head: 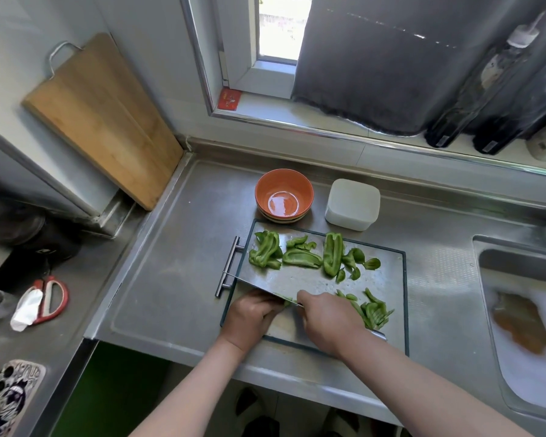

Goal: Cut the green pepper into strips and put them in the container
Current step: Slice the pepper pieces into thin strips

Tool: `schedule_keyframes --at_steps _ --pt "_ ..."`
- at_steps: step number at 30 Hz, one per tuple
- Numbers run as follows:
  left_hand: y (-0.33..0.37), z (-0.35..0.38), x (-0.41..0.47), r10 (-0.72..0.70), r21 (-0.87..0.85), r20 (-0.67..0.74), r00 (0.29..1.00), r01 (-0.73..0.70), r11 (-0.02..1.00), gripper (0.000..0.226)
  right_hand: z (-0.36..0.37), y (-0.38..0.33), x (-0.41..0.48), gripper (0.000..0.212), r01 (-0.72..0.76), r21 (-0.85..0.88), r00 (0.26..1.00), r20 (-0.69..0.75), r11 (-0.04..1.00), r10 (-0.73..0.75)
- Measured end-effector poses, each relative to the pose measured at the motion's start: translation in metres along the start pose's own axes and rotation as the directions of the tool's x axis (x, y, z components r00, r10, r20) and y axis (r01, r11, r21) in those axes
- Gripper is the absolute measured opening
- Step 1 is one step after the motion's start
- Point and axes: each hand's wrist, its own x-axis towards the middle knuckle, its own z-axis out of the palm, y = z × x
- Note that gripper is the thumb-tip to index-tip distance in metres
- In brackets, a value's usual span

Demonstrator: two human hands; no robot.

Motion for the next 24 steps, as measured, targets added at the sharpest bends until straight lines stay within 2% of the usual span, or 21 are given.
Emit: schedule_keyframes --at_steps 8,13,19,24 --pt "-0.001 -0.001 0.001 -0.034 -0.041 0.026 0.999 0.035 0.999 0.014 0.003 0.000 0.012 0.008 -0.072 0.133 0.996 0.063 0.988 0.065" --pt "0.000 -0.006 0.003 0.024 -0.084 0.067 0.997 -0.018 0.996 0.015 0.001 -0.010 0.030 0.014 -0.094 0.167 0.994 0.070 0.981 0.083" --pt "-0.005 -0.010 0.002 0.021 -0.097 0.083 0.996 -0.013 0.995 0.004 0.002 0.001 0.016 0.008 -0.088 0.162 0.995 0.069 0.983 0.078" --pt "-0.005 -0.008 0.001 0.057 -0.079 0.079 0.995 -0.050 0.996 0.014 -0.006 -0.003 0.001 0.016 -0.011 0.050 1.000 -0.024 0.999 0.012"
